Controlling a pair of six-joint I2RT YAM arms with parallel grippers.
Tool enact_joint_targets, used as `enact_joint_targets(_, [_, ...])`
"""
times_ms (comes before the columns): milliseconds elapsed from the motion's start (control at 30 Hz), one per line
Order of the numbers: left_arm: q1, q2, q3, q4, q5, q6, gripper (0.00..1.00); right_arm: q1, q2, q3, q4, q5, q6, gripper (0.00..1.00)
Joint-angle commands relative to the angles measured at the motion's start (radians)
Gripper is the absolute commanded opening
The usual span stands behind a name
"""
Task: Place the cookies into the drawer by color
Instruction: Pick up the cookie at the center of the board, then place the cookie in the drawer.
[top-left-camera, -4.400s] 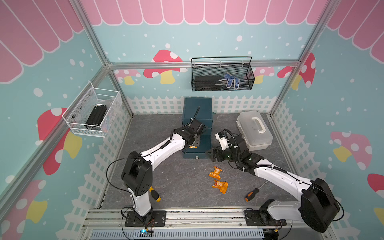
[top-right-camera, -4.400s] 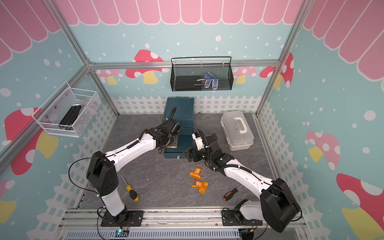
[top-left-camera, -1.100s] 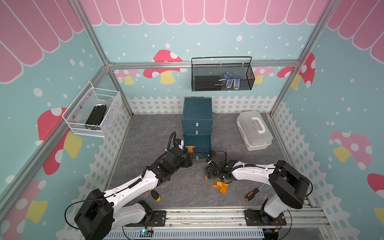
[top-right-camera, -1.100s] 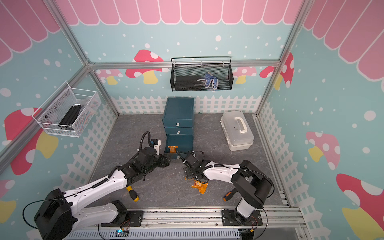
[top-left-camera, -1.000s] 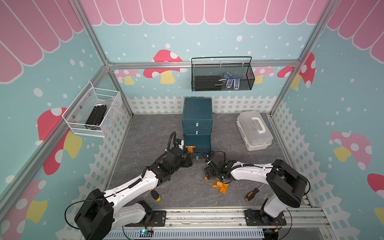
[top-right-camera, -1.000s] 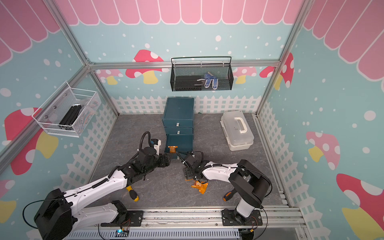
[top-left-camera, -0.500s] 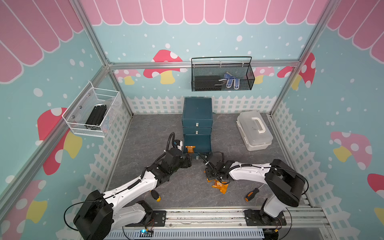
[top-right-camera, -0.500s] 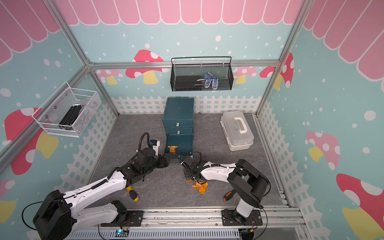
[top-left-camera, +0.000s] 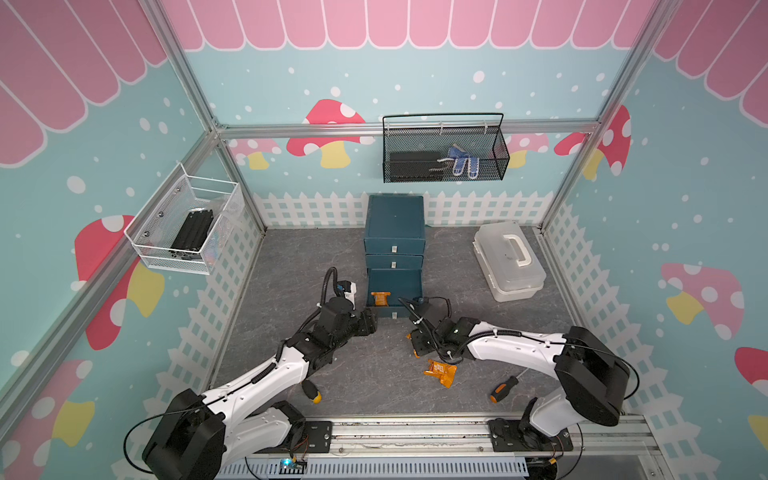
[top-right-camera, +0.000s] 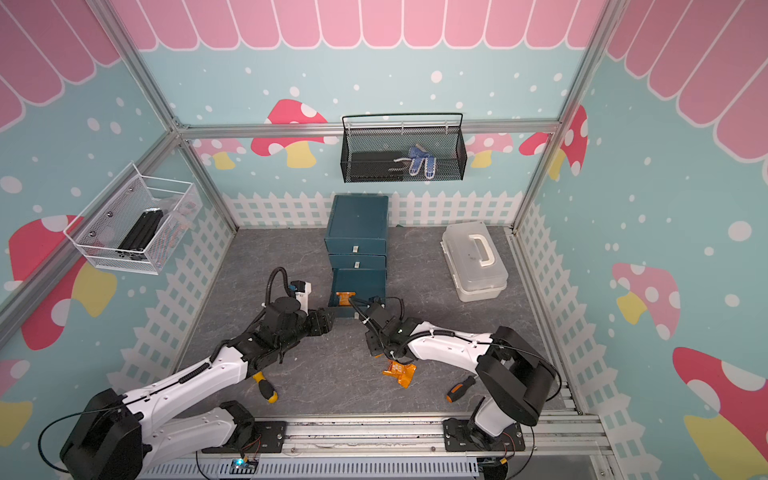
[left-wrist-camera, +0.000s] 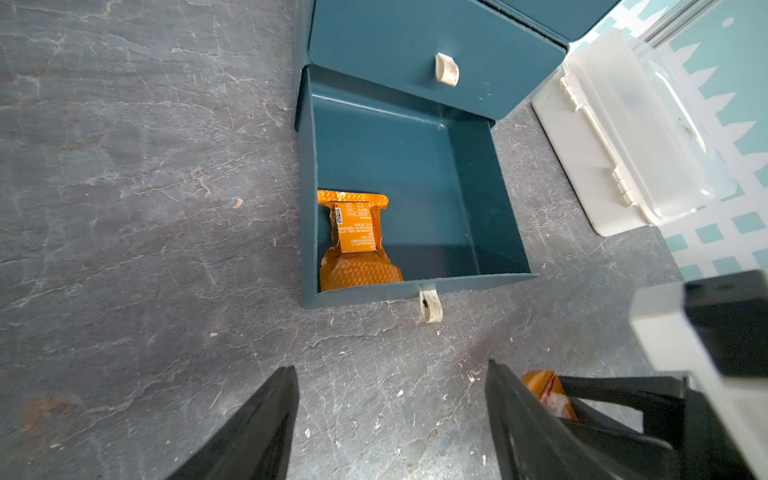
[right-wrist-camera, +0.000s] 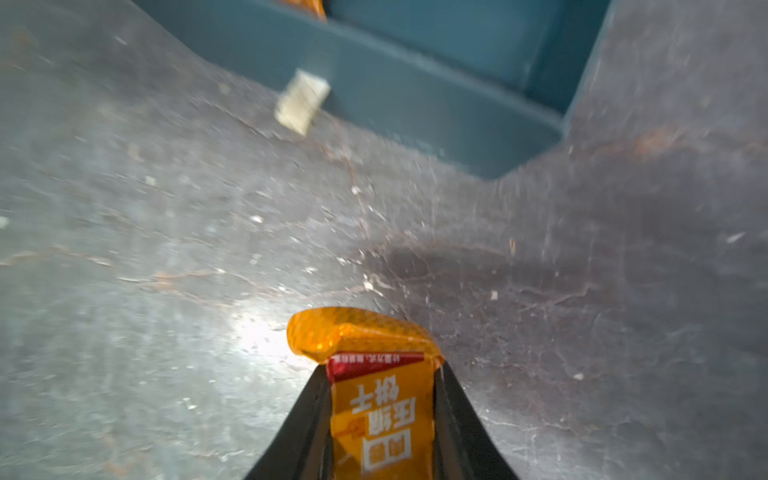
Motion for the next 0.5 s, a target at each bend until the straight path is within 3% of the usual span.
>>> enact_joint_targets(0, [0.026,-0.045,-0.032,0.062,0.088,-0.027,0.74,-0.006,-0.026,0.068,-0.03,0.008,-0.024,0.32])
enact_joint_targets(467, [0.031,-0.025,-0.065,0.158,0.133,-0.029,0.74,-0.131,0.307,0.475,-0.022,0.035,0.007,0.32])
